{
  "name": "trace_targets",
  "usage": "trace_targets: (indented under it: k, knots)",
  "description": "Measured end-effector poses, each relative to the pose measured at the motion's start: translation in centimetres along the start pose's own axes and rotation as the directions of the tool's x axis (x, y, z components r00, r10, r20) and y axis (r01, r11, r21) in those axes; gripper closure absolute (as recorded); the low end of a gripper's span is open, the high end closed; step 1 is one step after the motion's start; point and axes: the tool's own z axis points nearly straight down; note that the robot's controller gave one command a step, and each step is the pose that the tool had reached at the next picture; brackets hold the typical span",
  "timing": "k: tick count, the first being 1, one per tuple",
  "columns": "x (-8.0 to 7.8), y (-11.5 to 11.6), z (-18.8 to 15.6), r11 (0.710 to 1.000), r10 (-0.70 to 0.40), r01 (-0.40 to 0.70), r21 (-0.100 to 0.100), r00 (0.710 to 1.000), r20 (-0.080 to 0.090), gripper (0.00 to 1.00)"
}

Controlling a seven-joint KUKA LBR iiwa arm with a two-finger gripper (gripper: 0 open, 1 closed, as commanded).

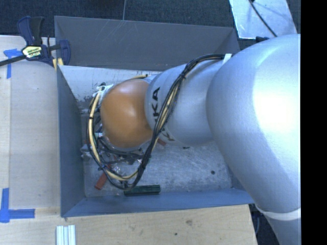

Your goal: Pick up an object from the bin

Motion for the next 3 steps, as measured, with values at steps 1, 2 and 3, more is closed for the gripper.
trace_targets:
  k: [1,2,3]
  knots:
    - [-0.07,-0.05,-0.01,1.0,0.004,-0.004,0.0,1.0,0.001,0.0]
    - [-0.2,-0.09,-0.19,1.0,0.005,-0.005,0.001,1.0,0.005,1.0]
    - [-0.31,-0.17,-0.51,1.0,0.009,-0.009,0.001,1.0,0.004,1.0]
